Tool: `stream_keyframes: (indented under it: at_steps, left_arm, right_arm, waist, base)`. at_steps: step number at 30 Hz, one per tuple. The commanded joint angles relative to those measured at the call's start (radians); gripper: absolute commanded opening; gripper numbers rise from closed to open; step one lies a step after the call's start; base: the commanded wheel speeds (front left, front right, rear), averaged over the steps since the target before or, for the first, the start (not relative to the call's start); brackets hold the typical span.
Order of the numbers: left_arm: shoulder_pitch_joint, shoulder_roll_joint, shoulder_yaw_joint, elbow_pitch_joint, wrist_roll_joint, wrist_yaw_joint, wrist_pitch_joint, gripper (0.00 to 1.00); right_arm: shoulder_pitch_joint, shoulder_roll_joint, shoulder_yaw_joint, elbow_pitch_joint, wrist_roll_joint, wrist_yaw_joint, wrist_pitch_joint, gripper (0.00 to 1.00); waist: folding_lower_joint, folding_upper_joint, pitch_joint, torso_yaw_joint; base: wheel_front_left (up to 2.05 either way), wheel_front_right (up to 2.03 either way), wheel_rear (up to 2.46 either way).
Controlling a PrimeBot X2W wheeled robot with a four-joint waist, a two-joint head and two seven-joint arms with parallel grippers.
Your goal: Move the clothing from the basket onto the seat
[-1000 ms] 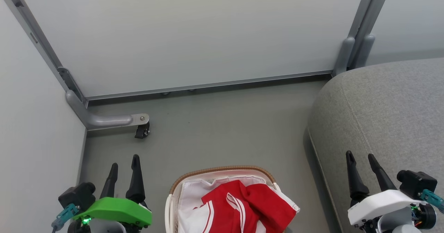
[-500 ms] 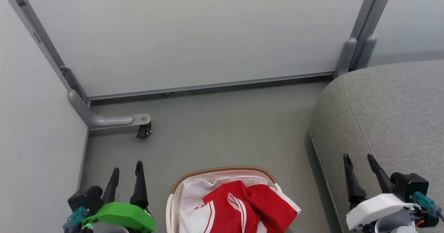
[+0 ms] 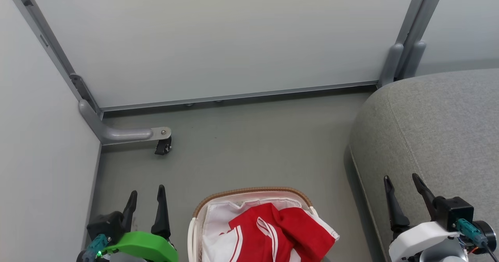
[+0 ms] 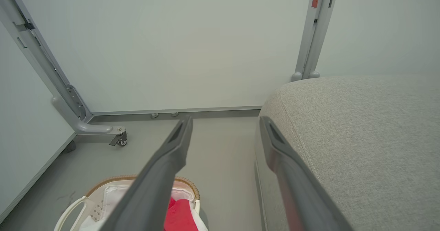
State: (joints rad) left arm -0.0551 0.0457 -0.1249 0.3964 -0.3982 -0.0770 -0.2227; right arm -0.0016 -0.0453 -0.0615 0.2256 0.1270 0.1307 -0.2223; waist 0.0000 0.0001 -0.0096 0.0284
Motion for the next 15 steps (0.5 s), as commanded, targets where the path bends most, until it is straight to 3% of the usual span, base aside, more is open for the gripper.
stream_keyframes:
  at_steps: [1, 15]
  left_arm:
    - [-0.006, 0.006, 0.001, 0.002, 0.023, 0.005, -0.01, 1.0]
    - [-0.008, 0.007, -0.013, 0.027, 0.093, 0.006, -0.036, 1.0]
  right_arm:
    - [0.01, -0.006, -0.003, -0.003, -0.025, 0.0, -0.011, 1.0]
    - [0.017, -0.007, -0.006, -0.018, -0.124, 0.0, -0.036, 1.0]
  waist:
    - [0.0, -0.0001, 0.0, 0.001]
    - [0.0, -0.0001, 0.0, 0.005]
  base:
    - [0.0, 0.0, 0.0]
    - [0.0, 0.0, 0.0]
